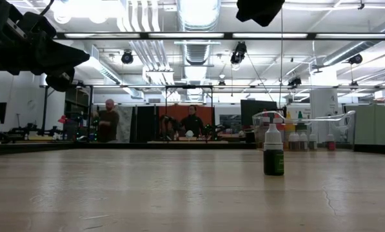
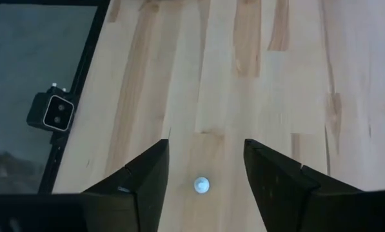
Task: Pick & Place food coloring
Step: Put the small green food coloring bottle into the bin
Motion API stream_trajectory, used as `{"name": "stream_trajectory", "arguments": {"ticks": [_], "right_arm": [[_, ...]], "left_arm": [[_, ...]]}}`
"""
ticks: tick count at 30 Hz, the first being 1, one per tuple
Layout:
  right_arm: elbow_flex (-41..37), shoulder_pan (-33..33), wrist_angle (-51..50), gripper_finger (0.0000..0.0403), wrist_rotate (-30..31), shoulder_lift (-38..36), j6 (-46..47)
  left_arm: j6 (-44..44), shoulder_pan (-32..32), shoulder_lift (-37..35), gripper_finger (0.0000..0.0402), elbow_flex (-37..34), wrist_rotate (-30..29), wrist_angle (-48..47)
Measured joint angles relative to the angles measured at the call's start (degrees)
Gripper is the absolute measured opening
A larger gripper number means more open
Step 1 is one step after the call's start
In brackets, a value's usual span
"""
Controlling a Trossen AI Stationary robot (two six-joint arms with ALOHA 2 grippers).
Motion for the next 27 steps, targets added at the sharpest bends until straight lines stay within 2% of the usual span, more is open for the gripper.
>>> {"name": "stream_trajectory", "arguments": {"ticks": [14, 27], "right_arm": [[-0.46, -0.24, -4.56, 0.0227, -1.34, 0.16, 2.73], [-0.57, -1.88, -4.46, 0.0231, -5.3, 6.13, 0.67]], "left_arm": [[-0.01, 0.0, 0.0, 0.0, 0.01, 0.0, -0.01], [0.0, 0.0, 0.0, 0.0, 0.0, 0.02, -0.02]]}}
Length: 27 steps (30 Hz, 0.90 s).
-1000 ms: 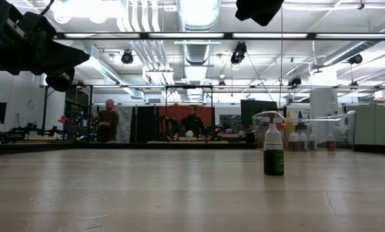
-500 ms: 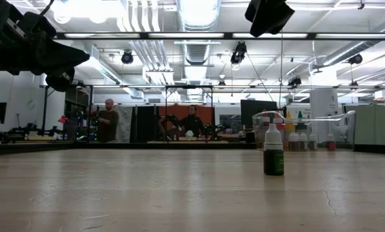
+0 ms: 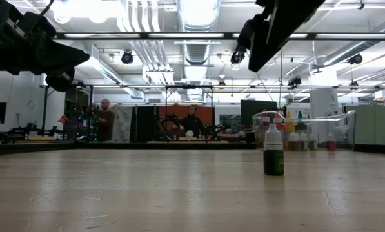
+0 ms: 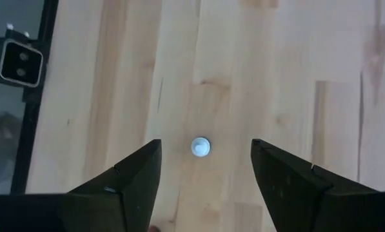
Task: Pick & Place food coloring
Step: Put the small green food coloring bottle into the bin
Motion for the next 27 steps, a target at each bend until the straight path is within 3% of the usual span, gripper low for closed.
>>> {"name": "stream_trajectory", "arguments": {"ticks": [13, 27], "right_arm": [[0.02, -1.18, 0.11, 0.0231, -2.48, 5.69, -8.16], [0.19, -1.0, 0.62, 0.0231, -3.77, 10.83, -8.89]], "left_arm": [[-0.02, 0.0, 0.0, 0.0, 0.0, -0.02, 0.0], [-0.01, 0.0, -0.01, 0.0, 0.01, -0.02, 0.01]]}}
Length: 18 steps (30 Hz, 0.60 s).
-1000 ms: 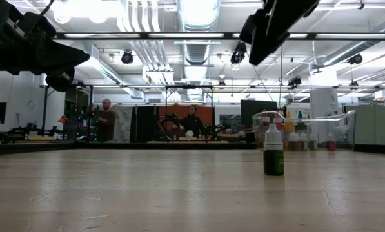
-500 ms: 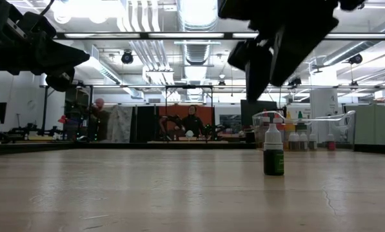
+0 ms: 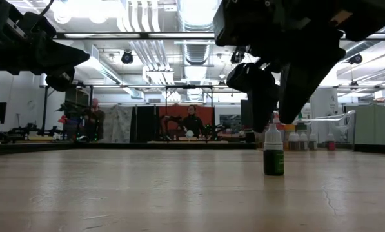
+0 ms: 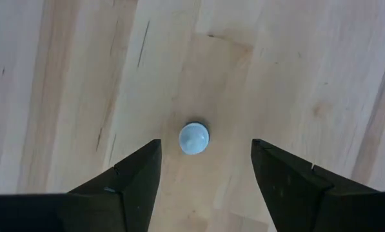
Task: Pick & Place food coloring
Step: Put the small green food coloring bottle into the bin
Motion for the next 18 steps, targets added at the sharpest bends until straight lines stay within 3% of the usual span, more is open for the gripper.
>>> {"name": "stream_trajectory", "arguments": {"ticks": [18], "right_arm": [[0.03, 0.38, 2.81, 0.0231, -0.12, 4.75, -0.49]], "left_arm": [[0.01, 0.0, 0.21, 0.0, 0.0, 0.02, -0.01]]}}
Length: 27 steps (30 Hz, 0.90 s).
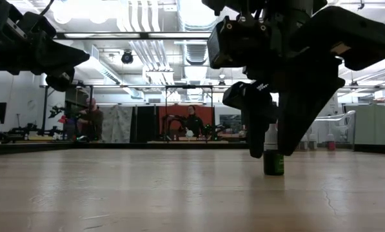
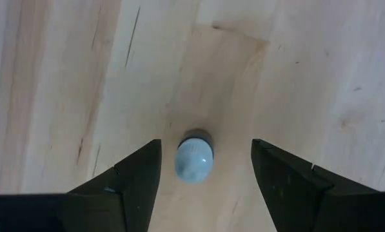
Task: Pick & Place food coloring
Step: Put the small green food coloring bottle into the bin
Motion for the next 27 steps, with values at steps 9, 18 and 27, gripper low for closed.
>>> {"name": "stream_trajectory", "arguments": {"ticks": [9, 18, 27], "right_arm": [[0.0, -0.01, -0.03, 0.0224, 0.09, 0.0, 0.17], [0.0, -0.01, -0.12, 0.0187, 0.09, 0.0, 0.17], [-0.01, 0.0, -0.16, 0.0144, 0.09, -0.02, 0.18]], "left_arm": [[-0.01, 0.0, 0.0, 0.0, -0.02, 0.0, 0.0], [-0.01, 0.0, 0.0, 0.0, 0.0, -0.01, 0.0], [-0.02, 0.0, 0.0, 0.0, 0.0, -0.02, 0.02]]}}
